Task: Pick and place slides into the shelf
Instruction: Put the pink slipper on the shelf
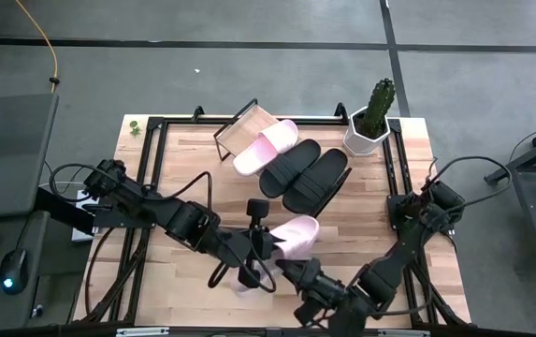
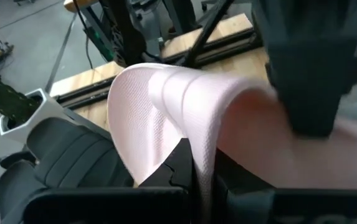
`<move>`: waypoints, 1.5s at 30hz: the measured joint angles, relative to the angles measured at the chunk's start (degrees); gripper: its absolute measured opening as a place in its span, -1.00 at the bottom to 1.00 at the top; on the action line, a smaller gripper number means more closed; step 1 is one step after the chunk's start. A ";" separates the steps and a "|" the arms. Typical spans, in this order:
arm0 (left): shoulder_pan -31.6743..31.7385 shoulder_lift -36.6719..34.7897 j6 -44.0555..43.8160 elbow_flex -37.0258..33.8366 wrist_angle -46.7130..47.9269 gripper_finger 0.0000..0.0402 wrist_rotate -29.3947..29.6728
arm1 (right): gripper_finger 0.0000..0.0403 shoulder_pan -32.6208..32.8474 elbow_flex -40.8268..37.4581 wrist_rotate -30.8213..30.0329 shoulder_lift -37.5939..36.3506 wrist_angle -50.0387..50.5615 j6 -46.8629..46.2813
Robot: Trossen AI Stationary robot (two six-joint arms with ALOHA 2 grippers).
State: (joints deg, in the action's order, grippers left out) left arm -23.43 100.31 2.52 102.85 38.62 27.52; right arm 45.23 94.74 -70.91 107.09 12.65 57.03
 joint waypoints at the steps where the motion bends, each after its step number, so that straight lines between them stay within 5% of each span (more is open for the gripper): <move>1: -0.06 0.00 -0.04 0.00 0.23 -0.99 -0.04 | -0.06 0.52 0.00 -0.07 0.00 -0.94 0.90; 32: -0.82 0.02 -0.28 0.00 2.31 -0.99 3.04 | -0.06 4.07 0.00 -5.70 -0.15 -4.71 -1.09; 45: -6.64 0.20 0.84 -0.09 3.53 -0.99 4.04 | -0.06 6.93 0.00 -8.07 -0.75 3.45 -14.86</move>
State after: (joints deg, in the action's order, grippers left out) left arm -30.07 100.51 3.36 102.76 42.14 31.56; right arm 52.16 94.74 -78.98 106.34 16.10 42.17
